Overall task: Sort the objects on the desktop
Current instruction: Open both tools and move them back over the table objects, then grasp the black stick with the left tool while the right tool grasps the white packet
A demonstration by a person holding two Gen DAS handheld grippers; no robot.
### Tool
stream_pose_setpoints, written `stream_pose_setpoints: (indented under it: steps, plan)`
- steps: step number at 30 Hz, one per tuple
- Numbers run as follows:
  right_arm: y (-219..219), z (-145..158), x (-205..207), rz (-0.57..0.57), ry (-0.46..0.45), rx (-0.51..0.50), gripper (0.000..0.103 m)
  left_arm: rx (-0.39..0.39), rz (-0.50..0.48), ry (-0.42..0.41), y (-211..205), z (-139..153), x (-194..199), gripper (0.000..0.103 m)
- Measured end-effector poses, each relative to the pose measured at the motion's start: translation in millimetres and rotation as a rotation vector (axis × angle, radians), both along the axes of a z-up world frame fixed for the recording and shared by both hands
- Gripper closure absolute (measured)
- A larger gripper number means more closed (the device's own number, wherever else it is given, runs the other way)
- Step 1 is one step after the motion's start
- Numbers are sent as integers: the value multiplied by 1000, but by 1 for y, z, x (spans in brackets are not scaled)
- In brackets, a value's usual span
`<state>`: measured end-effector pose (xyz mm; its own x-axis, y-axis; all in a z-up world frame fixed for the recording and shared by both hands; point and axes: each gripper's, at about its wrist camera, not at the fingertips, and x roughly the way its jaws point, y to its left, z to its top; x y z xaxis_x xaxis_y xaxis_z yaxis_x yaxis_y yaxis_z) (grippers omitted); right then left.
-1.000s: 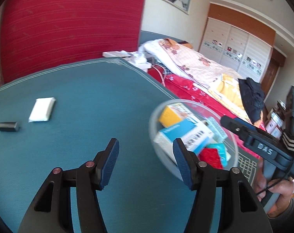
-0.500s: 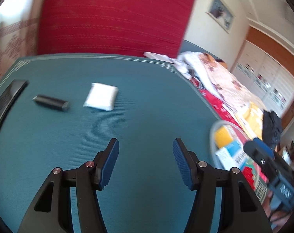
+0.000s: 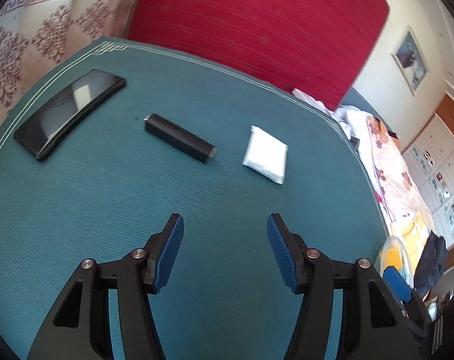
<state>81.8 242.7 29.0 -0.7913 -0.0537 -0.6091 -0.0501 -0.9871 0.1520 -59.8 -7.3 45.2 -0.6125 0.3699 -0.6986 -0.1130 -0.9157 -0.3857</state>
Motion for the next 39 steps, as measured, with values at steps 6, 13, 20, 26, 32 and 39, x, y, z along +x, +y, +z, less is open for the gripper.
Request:
stream_pose_setpoints:
  steps: [6, 13, 20, 26, 32, 39]
  plan:
    - [-4, -10, -12, 14, -27, -25, 25, 2, 80, -44, -9, -3, -22, 41]
    - [-5, -20, -20, 26, -52, -49, 25, 25, 229, -80, -23, -4, -53, 42]
    - [-7, -24, -28, 29, -70, -56, 25, 30, 316, -88, -28, -11, -79, 42]
    - [-14, -26, -40, 34, -81, -50, 25, -1, 330, -73, -24, -16, -97, 42]
    - [-23, -33, -51, 34, -100, -40, 25, -108, 277, -17, -17, -19, -103, 41]
    - [-33, -34, -60, 36, -103, -14, 25, -221, 188, 14, -10, -20, -109, 34]
